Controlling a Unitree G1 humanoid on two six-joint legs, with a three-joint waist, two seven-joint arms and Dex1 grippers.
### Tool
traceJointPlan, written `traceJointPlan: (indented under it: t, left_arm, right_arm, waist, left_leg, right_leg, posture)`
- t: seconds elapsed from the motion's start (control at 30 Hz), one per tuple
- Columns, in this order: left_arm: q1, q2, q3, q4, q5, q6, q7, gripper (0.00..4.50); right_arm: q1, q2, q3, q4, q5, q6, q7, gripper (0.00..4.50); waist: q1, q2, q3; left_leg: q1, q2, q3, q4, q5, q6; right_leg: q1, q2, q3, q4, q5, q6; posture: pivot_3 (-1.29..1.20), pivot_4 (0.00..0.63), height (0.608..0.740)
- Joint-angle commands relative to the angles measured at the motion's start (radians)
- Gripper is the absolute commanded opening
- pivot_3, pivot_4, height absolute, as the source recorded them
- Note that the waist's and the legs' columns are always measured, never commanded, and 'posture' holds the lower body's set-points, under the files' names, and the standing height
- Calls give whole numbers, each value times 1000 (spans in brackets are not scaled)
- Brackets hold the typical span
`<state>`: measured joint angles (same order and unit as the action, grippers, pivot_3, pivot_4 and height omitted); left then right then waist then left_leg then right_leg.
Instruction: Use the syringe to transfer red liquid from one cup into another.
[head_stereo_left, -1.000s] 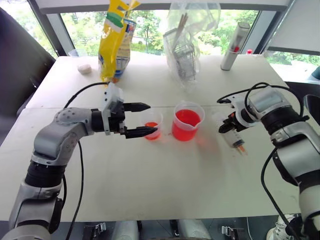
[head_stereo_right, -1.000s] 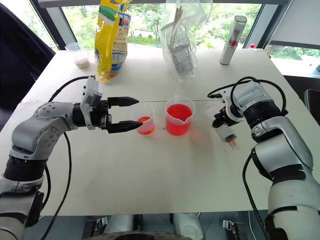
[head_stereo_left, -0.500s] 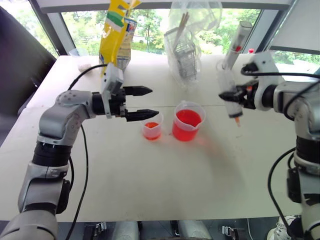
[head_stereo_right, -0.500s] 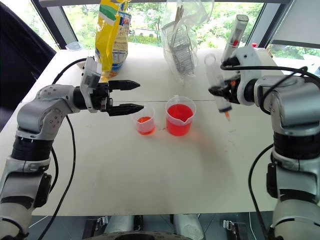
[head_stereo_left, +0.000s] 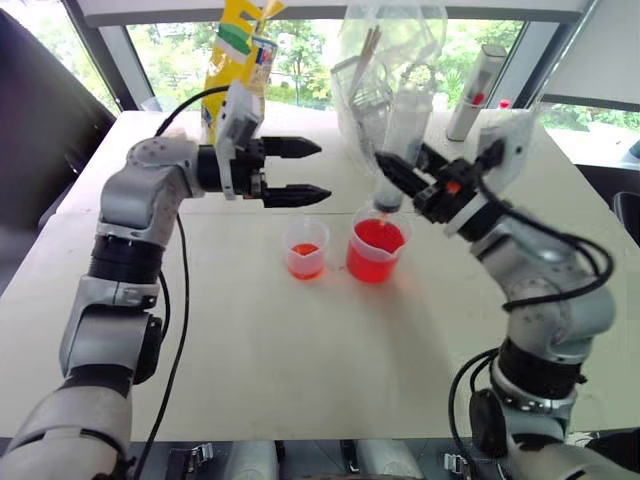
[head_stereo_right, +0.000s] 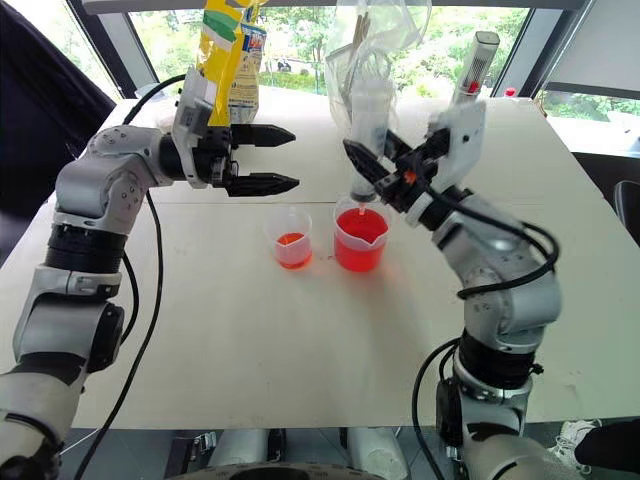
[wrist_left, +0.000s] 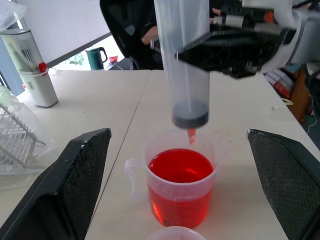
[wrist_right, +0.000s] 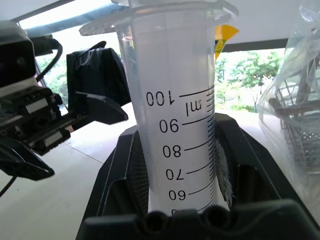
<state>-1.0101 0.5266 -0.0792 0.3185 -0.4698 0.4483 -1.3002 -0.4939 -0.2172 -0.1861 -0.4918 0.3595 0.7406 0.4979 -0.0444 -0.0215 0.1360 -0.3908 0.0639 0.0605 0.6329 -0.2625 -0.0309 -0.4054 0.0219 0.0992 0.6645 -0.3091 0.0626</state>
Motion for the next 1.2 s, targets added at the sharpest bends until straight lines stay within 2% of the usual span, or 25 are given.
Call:
traceJointPlan:
  t: [0.03, 0.27, 0.53, 0.83, 0.87, 0.9, 1.13, 1.17, 1.2]
  left_arm:
    - [-71, -13, 16, 22, 3, -26, -18, 4500]
    - [-146, -87, 4, 116, 32, -76, -26, 4500]
    - [-236, -190, 10, 316, 86, -167, -5, 4500]
    - [-270, -260, 8, 409, 118, -208, -19, 4500]
    - [-270, -265, 8, 412, 120, -210, -19, 3950]
    - [-271, -269, 10, 416, 121, -210, -17, 3739]
    - [-273, -286, 23, 415, 115, -198, -8, 260]
    - [-272, -287, 24, 414, 115, -196, -7, 38]
    - [-272, -288, 25, 413, 115, -196, -7, 38]
  right_arm:
    - [55, 19, 51, 116, -61, -243, 5, 1384]
    - [105, 30, 119, 266, -112, -452, -9, 1384]
    - [117, 14, 143, 275, -109, -488, -23, 1384]
    - [131, -7, 168, 262, -113, -488, -27, 1384]
    - [131, -9, 170, 261, -113, -487, -28, 1384]
    - [132, -10, 171, 260, -113, -487, -28, 1384]
    - [135, -20, 179, 255, -115, -485, -26, 1384]
    - [135, -21, 181, 254, -116, -485, -24, 1384]
    - [135, -22, 182, 254, -116, -485, -23, 1384]
  waist:
    - [0, 0, 0]
    - [-2, 0, 0]
    - [1, 0, 0]
    - [-2, 0, 0]
    - [-2, 0, 0]
    - [-1, 0, 0]
    - [-1, 0, 0]
    - [-1, 0, 0]
    - [-1, 0, 0]
  left_leg:
    - [0, 0, 0, 0, 0, 0]
    - [1, 0, -1, 0, 0, 0]
    - [1, 0, -1, 0, 0, -1]
    - [1, 0, -1, 0, 0, -1]
    - [1, 0, -2, 0, 0, -1]
    - [1, 0, -2, 0, 0, -1]
    - [1, 0, -2, 0, 0, -1]
    - [1, 0, -2, 0, 0, -1]
    - [1, 0, -2, 0, 0, -1]
  right_leg:
    - [0, 0, 0, 0, 0, 0]
    - [0, 1, 0, 1, 0, 0]
    - [0, 2, 0, 1, 0, 0]
    - [0, 2, 0, 1, 0, 0]
    - [0, 3, 0, 1, 0, 0]
    - [0, 3, 0, 1, 0, 0]
    - [1, 3, 0, 1, 0, 0]
    - [1, 3, 0, 1, 0, 0]
    - [1, 3, 0, 1, 0, 0]
  posture:
    - [0, 150, 739]
    - [0, 150, 739]
    - [0, 150, 739]
    - [0, 150, 739]
    - [0, 150, 739]
    - [0, 150, 739]
    - [0, 150, 739]
    - [0, 150, 739]
    - [0, 150, 739]
